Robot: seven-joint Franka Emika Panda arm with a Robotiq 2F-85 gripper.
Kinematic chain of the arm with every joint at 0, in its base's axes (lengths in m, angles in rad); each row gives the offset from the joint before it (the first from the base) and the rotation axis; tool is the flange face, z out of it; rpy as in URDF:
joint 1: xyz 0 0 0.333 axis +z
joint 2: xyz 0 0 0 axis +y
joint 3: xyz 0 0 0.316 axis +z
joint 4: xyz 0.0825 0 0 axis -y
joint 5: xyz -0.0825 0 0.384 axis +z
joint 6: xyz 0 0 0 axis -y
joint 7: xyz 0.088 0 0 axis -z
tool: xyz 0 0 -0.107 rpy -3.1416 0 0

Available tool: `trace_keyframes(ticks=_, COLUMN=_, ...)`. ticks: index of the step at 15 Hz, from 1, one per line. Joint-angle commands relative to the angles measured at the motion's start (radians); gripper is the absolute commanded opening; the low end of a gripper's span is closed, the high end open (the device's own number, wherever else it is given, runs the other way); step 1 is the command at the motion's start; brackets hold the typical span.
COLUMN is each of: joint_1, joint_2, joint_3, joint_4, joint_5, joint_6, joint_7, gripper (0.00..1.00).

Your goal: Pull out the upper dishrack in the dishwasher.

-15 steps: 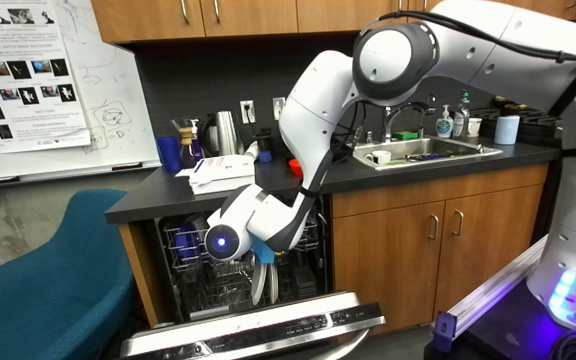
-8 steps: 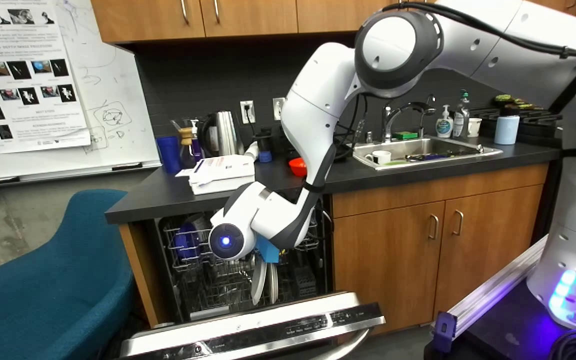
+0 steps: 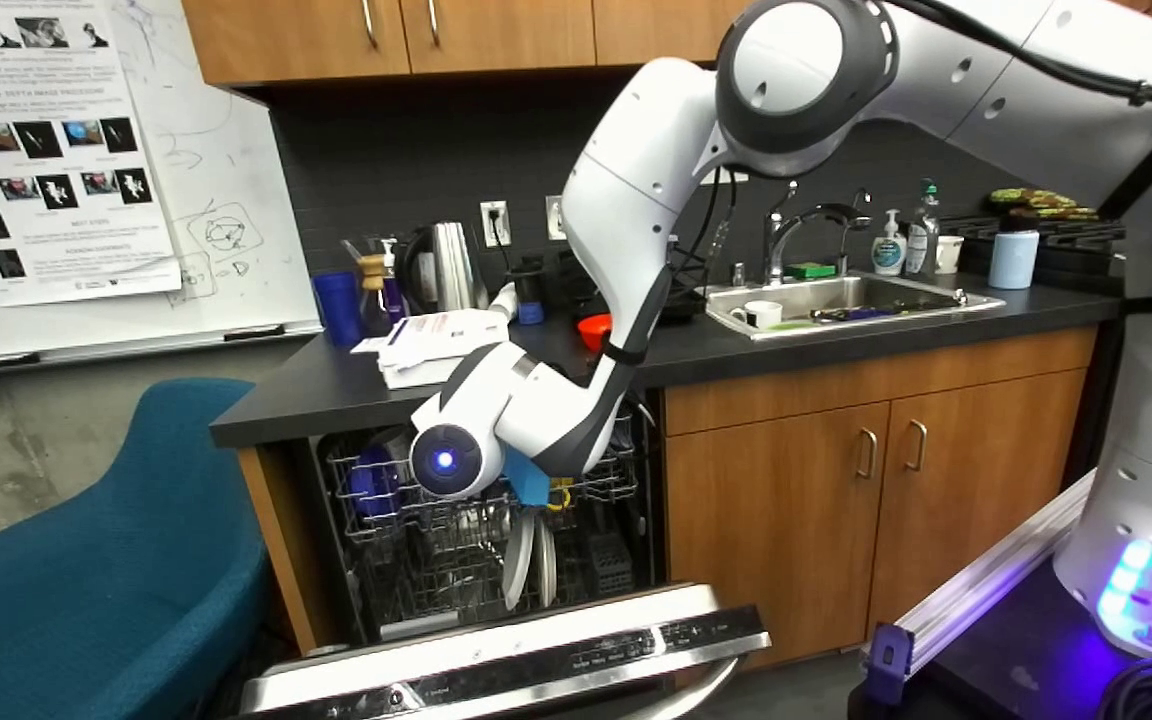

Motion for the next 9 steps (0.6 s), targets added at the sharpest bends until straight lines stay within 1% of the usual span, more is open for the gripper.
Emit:
trace_keyframes(ticks=1, joint_1=-0.014, joint_2=-0.016, joint_3=0.009, joint_4=0.007, joint_5=-0.04, joint_6=-0.013, joint_7=-0.021, gripper=0.68)
trace_keyframes(ticks=9, joint_1=-0.023, joint_2=0.028, joint_3=0.012, joint_4=0.064, joint_5=-0.042, joint_6=-0.004, joint_7=-0.07, gripper=0.7)
